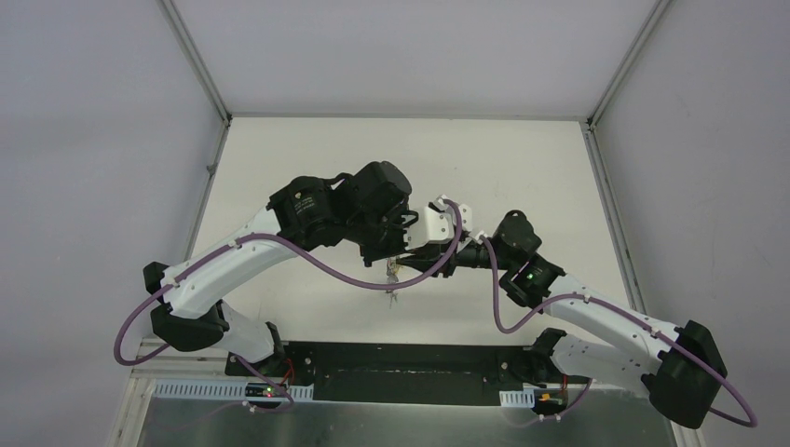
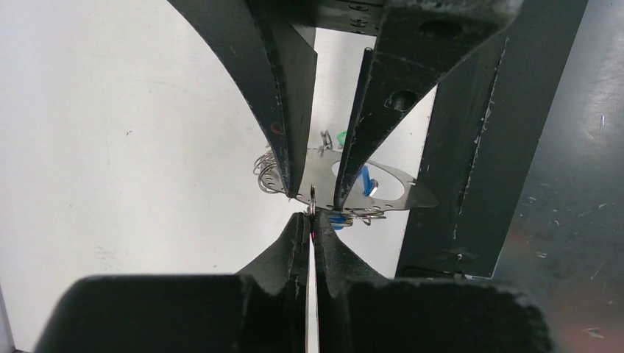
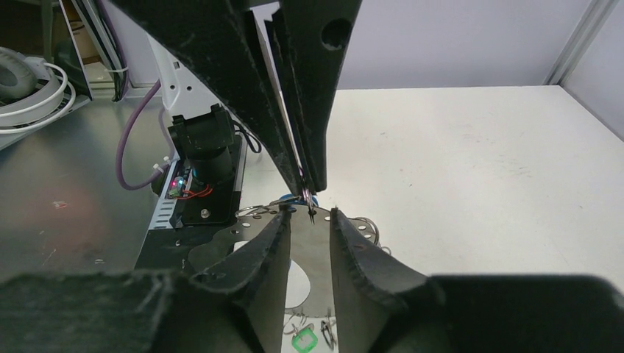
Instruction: Put the keys on the keyring
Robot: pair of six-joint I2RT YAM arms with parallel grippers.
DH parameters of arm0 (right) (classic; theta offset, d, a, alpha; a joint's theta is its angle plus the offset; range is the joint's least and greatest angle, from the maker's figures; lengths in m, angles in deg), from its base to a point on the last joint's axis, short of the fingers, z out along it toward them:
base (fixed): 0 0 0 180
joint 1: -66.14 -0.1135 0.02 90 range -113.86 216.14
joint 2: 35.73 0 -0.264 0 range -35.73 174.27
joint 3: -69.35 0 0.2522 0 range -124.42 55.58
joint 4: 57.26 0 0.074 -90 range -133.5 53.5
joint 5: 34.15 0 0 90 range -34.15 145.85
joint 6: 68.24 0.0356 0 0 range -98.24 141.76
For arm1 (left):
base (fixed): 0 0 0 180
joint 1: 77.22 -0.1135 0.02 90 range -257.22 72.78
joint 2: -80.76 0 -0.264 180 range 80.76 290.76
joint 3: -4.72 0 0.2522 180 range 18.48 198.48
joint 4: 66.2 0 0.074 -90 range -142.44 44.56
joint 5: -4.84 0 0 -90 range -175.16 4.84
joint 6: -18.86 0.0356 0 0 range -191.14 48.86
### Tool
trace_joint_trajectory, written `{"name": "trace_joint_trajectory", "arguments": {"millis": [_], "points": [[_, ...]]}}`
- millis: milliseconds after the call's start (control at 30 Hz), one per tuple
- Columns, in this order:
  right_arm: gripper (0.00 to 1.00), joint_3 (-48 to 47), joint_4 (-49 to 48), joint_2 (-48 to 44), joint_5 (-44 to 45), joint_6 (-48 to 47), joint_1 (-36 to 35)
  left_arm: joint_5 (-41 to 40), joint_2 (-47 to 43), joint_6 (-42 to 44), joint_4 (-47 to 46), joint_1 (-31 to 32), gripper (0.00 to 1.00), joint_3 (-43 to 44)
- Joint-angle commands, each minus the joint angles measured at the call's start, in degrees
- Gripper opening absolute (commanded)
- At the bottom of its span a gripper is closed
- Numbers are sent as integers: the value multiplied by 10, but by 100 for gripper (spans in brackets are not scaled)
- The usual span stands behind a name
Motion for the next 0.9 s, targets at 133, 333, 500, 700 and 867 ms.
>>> {"name": "trace_joint_trajectory", "arguments": {"millis": [133,333,500,700,867], "points": [[17,-17,-52,0,-16,0,-12,-15,-9,-1,-29,2,0,-11],[29,-16,-54,-2,-7,0,-13,-18,-12,-3,-29,2,0,-21],[33,-14,-54,-9,6,-2,-14,-21,-15,-4,-29,2,0,-28],[27,-13,-58,-13,3,-2,-15,-25,-16,-4,-30,2,0,-33],[34,-12,-59,-18,9,-3,-15,-31,-18,-4,-30,2,0,-38]]}}
